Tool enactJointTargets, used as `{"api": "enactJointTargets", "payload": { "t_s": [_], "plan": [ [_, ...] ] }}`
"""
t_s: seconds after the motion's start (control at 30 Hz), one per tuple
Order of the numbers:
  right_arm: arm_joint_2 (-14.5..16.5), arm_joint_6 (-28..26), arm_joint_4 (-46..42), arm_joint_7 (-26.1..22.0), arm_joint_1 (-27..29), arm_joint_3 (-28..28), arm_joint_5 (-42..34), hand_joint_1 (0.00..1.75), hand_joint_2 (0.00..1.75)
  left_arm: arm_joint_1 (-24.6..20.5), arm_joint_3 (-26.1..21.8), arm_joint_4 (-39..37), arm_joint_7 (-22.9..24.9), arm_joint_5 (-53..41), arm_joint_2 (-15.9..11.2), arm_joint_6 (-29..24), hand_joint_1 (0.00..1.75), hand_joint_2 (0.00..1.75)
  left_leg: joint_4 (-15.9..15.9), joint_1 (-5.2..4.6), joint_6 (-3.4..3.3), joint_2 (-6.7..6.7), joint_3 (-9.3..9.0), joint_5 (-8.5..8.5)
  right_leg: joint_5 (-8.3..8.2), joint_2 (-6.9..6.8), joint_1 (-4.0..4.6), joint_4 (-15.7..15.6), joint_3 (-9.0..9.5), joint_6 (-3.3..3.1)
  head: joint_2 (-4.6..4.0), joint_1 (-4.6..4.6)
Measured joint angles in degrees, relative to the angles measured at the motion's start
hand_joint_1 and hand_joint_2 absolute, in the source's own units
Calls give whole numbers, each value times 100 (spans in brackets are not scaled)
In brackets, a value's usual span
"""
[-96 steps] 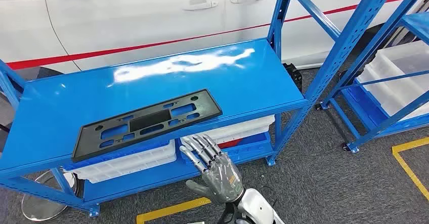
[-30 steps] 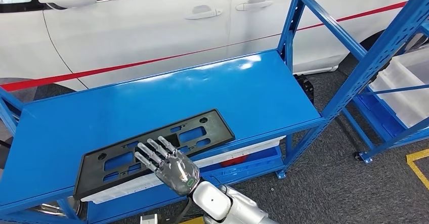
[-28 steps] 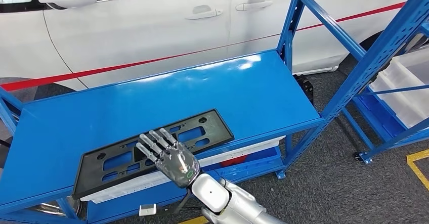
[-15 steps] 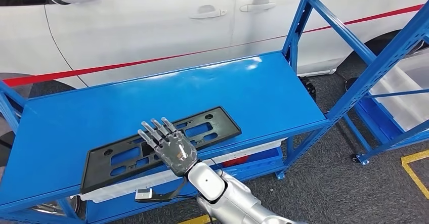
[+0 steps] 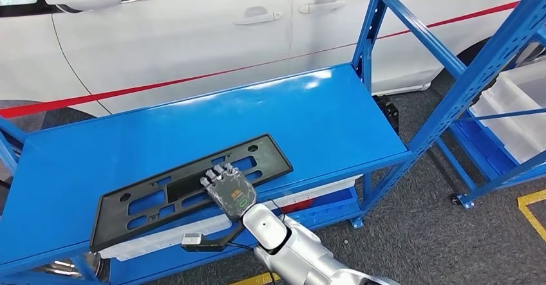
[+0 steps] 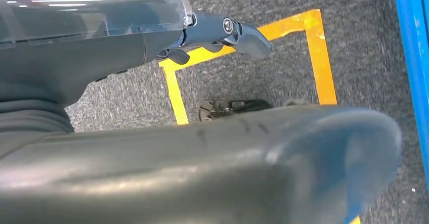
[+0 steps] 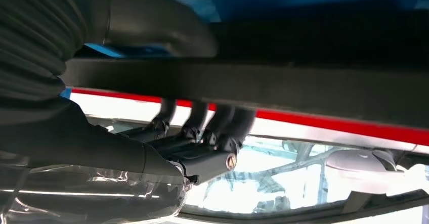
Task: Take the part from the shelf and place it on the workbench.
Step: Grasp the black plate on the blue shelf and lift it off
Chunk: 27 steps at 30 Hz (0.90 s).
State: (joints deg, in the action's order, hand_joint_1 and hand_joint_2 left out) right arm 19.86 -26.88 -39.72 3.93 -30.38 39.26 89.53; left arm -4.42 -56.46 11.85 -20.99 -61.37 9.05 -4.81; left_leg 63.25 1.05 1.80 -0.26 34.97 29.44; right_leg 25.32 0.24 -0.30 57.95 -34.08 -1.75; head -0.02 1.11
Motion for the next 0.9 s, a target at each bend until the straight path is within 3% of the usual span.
{"api": "enactJointTargets", "payload": {
  "t_s": [0.07, 0.1, 0.13, 0.17, 0.23, 0.3, 0.4, 0.47, 0.57, 0.6, 0.63, 0.67, 0.77, 0.83, 0.9],
  "plan": [
    [11, 44, 44, 1, -6, -17, 0, 174, 175, 6, 0, -1, 13, -18, 1, 7, 0, 0, 757, 2, 29, 0, 363, 334, 8, -7, 13, 3, 1, -29, 0, 1],
    [12, 74, 65, -1, -4, -28, 0, 174, 175, 12, 0, -1, 25, -28, 1, 14, 0, 0, 1014, 3, 39, 0, 494, 393, 13, -8, 20, 6, 5, -36, 0, 1],
    [12, 100, 84, -2, -3, -40, 0, 174, 175, 17, 0, -2, 37, -39, 2, 20, 0, 0, 1080, 3, 42, 0, 537, 344, 18, -8, 24, 10, 10, -38, 0, 1],
    [12, 123, 98, -3, -3, -52, 0, 173, 175, 19, 0, -2, 47, -44, 2, 26, 0, 0, 917, 4, 38, 0, 471, 189, 26, -5, 26, 15, 21, -36, 0, 1],
    [12, 149, 120, -4, -7, -78, 0, 174, 175, 16, 0, -2, 56, -46, 1, 29, 0, 0, 173, 0, 1, 0, 125, -209, 49, -1, 31, 31, 47, -11, 0, 1],
    [10, 173, 136, -1, -16, -107, -1, 175, 175, 12, 0, -2, 58, -44, 1, 27, 0, 0, -408, -22, -55, -4, -155, -379, 71, 5, 48, 54, 49, 38, 0, 0],
    [7, 202, 144, 4, -24, -168, -12, 175, 175, 21, 0, -2, 61, -31, 3, 15, 0, 0, -547, -33, -139, -1, -220, -386, 69, 10, 54, 53, 46, 125, 0, -1],
    [1, 209, 145, 2, -28, -212, -20, 175, 175, 21, -1, -2, 61, -12, 6, -2, 0, 0, -592, -5, -206, 17, -243, -418, 193, 7, 49, 211, -12, 192, 0, -2],
    [-25, 217, 150, -25, -20, -239, -36, 175, 175, 14, -3, -2, 60, 13, 9, -24, 0, 0, -614, 6, -262, 35, -242, -435, 705, 3, 12, 1159, -453, 273, 0, -4],
    [-36, 214, 151, -44, -12, -243, -53, 175, 175, 16, -4, -2, 60, 21, 9, -31, 0, 0, -614, 6, -262, 37, -238, -434, 815, 2, -6, 1469, -600, 289, 0, -4],
    [-43, 199, 150, -77, -6, -248, -82, 175, 175, 19, -7, -2, 60, 35, 9, -39, 0, 0, -612, 7, -261, 37, -239, -434, 823, 0, -24, 1613, -666, 302, 0, -4],
    [-47, 163, 144, -122, 1, -256, -130, 175, 175, 22, -11, -2, 60, 53, 9, -49, 0, 0, -611, 10, -258, 35, -245, -432, 722, -4, -42, 1538, -621, 309, 0, -4],
    [-58, -44, -54, -586, 65, -332, -639, 175, 175, 24, -56, -2, 57, 149, 20, -116, 0, 0, -586, 10, -204, 14, -268, -405, 215, -17, -63, 477, -74, 286, 0, -3],
    [-74, -114, -371, -972, 144, -385, -1158, 175, 175, 27, -109, -3, 58, 202, 29, -170, 0, 0, -568, -2, -127, 13, -265, -389, 126, -3, -38, 90, 102, 227, 0, -2],
    [-81, -120, -710, -1244, 224, -421, -1655, 175, 175, 25, -151, -4, 67, 241, 37, -225, 0, 0, -584, 7, -47, 21, -275, -389, 122, 17, -15, 55, 107, 152, 0, -2]
  ]
}}
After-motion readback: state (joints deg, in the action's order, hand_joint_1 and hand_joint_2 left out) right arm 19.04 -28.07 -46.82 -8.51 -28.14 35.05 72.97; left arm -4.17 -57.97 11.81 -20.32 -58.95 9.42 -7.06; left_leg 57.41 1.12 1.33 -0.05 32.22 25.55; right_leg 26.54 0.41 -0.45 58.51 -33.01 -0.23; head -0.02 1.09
